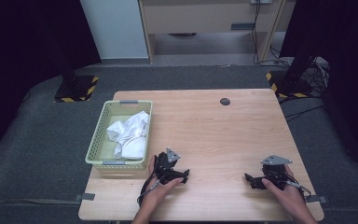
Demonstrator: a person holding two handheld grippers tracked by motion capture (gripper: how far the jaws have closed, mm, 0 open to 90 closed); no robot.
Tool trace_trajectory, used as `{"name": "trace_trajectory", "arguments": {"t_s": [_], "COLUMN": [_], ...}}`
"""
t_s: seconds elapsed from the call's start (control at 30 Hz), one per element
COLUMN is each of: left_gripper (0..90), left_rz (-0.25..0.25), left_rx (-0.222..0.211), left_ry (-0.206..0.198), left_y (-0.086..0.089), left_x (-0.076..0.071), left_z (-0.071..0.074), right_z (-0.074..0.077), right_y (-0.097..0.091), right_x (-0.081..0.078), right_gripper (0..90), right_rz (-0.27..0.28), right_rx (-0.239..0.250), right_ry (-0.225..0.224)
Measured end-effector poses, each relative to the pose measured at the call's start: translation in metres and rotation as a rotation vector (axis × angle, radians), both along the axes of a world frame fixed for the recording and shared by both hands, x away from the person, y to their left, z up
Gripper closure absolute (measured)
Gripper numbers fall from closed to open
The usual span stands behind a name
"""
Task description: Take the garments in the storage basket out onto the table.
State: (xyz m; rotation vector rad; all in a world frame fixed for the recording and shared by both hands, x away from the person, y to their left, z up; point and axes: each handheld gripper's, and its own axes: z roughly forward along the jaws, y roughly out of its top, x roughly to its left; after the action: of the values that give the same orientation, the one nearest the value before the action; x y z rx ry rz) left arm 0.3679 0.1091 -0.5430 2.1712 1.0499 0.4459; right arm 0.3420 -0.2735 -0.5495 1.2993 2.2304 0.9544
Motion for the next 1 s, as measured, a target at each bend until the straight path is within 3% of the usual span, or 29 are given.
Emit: {"name": "trace_trajectory", "arguments": {"t_s": [0.53,0.67,1.0], "left_gripper": [1.0,6.2,4.7], "left_rz": [-0.002,-0.003,-0.033], "left_rx": [0.0,-0.009,0.004], "left_ry": [-0.004,0.007,0.004], "left_y": [0.0017,0.0047,0.0019], "left_x": [0.0016,0.0007,-0.0062], "left_z": [0.0005,0.0038,0.0093], "right_z": [0.0001,0.0001,0.0001], "right_y": [-0.0001,-0.0003,-0.0006], "right_x": [-0.0003,-0.0001,-0.0007], "right_gripper": [0.4,0.5,0.5], "right_rz": [-0.003,0.001,0.0], "right_rx": [0.0,0.0,-0.001], "right_ry": [0.0,0.001,0.0]}}
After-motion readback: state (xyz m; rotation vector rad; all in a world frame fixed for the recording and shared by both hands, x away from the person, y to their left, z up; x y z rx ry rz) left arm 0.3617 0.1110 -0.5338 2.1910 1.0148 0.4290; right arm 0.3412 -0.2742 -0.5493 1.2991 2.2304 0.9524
